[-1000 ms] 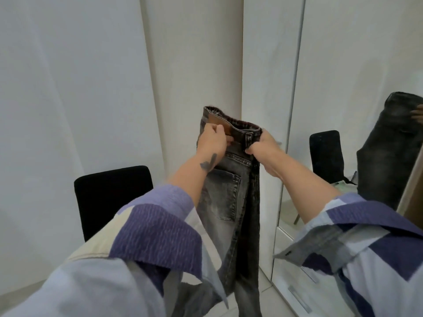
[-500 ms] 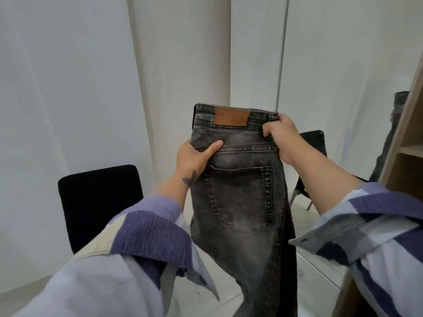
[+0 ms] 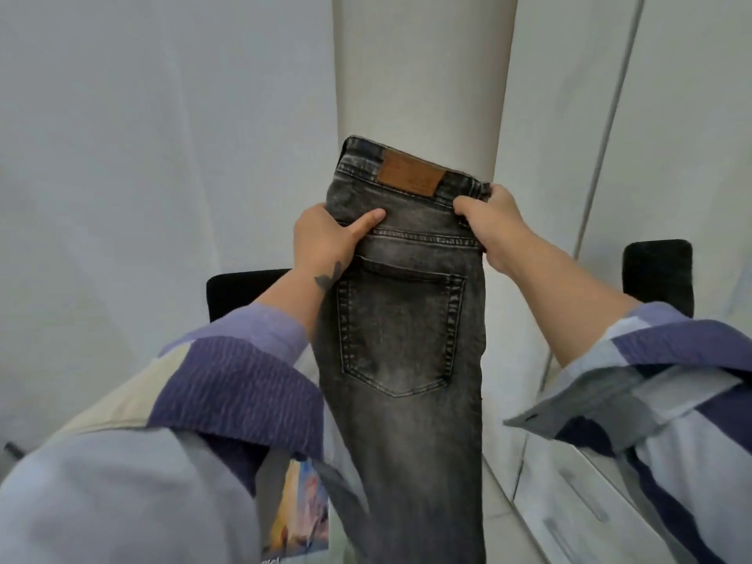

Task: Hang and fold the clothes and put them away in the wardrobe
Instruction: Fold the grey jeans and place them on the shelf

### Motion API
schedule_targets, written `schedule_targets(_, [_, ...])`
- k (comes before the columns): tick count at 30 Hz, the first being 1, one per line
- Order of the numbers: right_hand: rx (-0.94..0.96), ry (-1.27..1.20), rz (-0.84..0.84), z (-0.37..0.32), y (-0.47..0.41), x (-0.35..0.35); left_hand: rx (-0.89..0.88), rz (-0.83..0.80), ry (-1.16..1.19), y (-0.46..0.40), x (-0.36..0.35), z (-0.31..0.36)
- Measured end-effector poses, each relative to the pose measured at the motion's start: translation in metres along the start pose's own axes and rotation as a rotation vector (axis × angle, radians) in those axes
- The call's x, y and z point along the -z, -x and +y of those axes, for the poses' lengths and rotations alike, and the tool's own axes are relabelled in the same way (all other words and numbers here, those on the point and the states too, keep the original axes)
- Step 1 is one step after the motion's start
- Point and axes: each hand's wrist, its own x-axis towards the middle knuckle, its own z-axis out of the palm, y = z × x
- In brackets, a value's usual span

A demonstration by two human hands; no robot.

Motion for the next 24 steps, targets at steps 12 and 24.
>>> schedule_targets(12, [0.068, 0.011, -0.175, -0.027, -0.047, -0.169, -0.013, 0.222, -0.252, -0.082, 0.122, -0.034])
schedule_targets(24, [0.215, 0.087, -0.148, 0.055, -0.170, -0.329, 0.009, 0.243, -0.203, -0.237, 0.111, -0.205])
